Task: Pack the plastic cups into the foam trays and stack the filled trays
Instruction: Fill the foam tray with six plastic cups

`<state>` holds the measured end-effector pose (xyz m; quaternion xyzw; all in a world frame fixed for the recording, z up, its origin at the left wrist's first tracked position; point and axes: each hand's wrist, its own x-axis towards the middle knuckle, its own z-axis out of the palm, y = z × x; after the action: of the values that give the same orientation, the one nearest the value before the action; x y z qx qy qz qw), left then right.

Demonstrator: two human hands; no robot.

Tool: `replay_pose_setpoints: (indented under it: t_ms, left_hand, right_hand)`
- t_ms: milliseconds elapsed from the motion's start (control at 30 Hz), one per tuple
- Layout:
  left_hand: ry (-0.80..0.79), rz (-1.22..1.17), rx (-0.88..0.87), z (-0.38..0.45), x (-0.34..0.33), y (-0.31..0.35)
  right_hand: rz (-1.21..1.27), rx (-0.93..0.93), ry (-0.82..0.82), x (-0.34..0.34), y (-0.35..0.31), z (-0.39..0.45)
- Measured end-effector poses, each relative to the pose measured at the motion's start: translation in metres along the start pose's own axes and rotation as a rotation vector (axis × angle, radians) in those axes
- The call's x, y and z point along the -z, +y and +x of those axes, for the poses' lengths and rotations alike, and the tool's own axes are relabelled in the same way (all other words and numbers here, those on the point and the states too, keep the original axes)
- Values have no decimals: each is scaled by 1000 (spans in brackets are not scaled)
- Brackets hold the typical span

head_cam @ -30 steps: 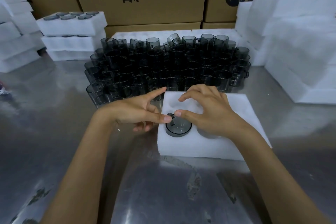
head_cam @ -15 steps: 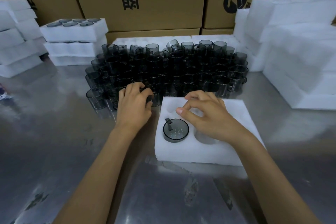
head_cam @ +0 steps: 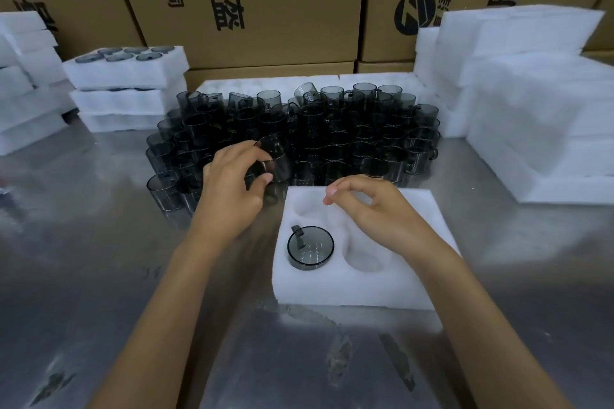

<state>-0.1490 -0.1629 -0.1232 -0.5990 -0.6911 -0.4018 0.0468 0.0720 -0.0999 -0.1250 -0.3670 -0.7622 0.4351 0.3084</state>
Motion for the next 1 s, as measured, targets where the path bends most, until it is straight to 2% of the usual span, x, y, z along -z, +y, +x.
replay_pose_setpoints:
  t_ms: [233,400,500,567,667,767,900,1000]
  left_hand:
    - [-10,-119,-147,-4,-3,39]
    - [-21,-118,-216,-10,-11,52]
    - [-72,-142,-210,-12,-13,55]
    - [-141,-245,-189,-14,-14,59]
    - [-236,-424,-80,-15,-14,62]
    - [-260,-436,-4,-14,-14,60]
    - [-279,-438,31,-13,-12,57]
    - [-360,-465,26,-12,-6,58]
  right_hand:
    - [163,30,185,0,-5,1]
    - [320,86,215,4,-10,0]
    - [342,57,255,4,-10,0]
    - [304,48,307,4,-8,1]
    - [269,32,404,5,-6,2]
    - [204,108,467,4,-7,2]
    - [118,258,401,6,-11,-1]
    - [139,249,282,22,-14,-3]
